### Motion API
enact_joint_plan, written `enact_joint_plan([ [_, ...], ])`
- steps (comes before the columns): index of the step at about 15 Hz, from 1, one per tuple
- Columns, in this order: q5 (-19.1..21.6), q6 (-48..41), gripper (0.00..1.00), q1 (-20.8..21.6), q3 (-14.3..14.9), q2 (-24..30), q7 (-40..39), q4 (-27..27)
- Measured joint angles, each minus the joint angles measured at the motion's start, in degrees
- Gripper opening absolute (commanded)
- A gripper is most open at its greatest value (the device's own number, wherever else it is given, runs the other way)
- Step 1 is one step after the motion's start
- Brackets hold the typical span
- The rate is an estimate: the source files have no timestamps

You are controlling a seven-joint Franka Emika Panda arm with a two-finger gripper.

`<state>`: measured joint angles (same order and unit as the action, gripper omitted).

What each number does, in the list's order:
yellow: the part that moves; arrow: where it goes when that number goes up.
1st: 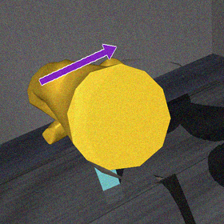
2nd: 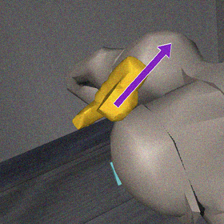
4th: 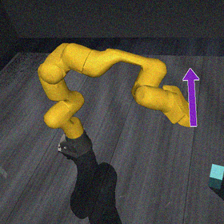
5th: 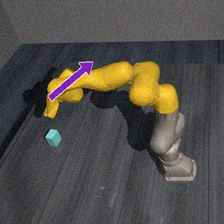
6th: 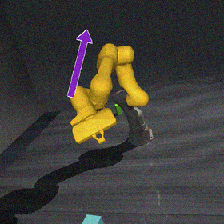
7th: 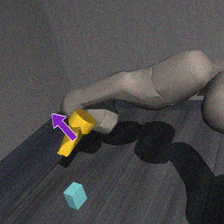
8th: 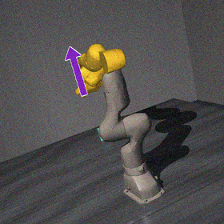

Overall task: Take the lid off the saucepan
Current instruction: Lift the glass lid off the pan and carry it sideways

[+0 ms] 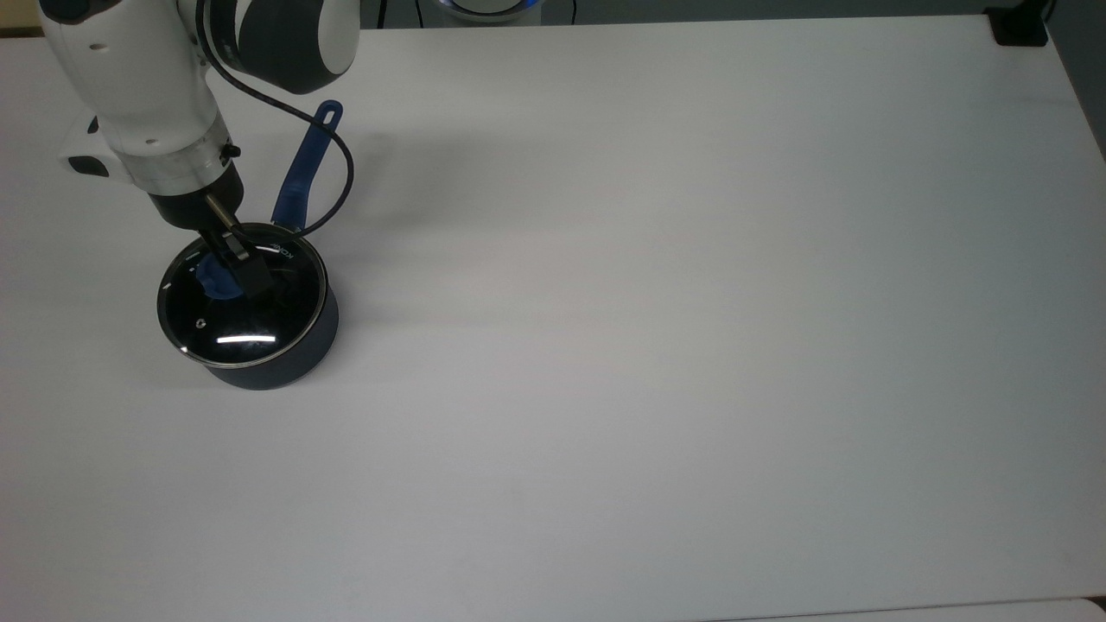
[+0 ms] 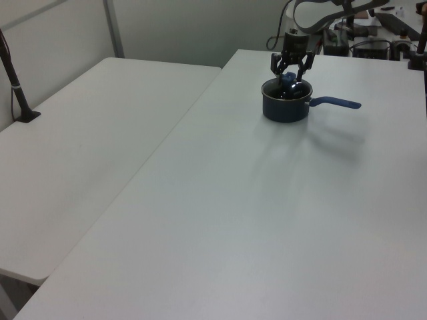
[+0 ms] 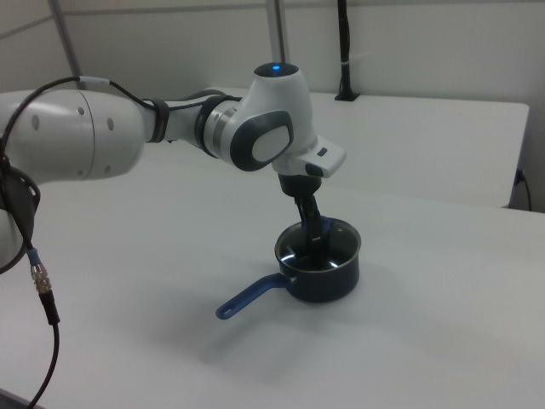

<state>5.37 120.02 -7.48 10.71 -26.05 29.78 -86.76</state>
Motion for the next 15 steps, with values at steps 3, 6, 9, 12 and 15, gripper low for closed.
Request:
enact_joint_plan([
  [3,0.0,0.0,0.79,-0.3,0.0,0.4,0.2,0.1],
  [6,0.0,0.0,0.69,-0.4,0.0,0.5,0.3,0.1],
  [9,0.0,0.0,0.56,-0.4,0.0,0.5,0.4,0.3],
  [12,0.0,0.0,0.55,-0.5,0.0,0.7,0.4,0.4],
  [15,0.0,-0.1,0.55,-0.9,0.2,1.7,0.4,0.5],
])
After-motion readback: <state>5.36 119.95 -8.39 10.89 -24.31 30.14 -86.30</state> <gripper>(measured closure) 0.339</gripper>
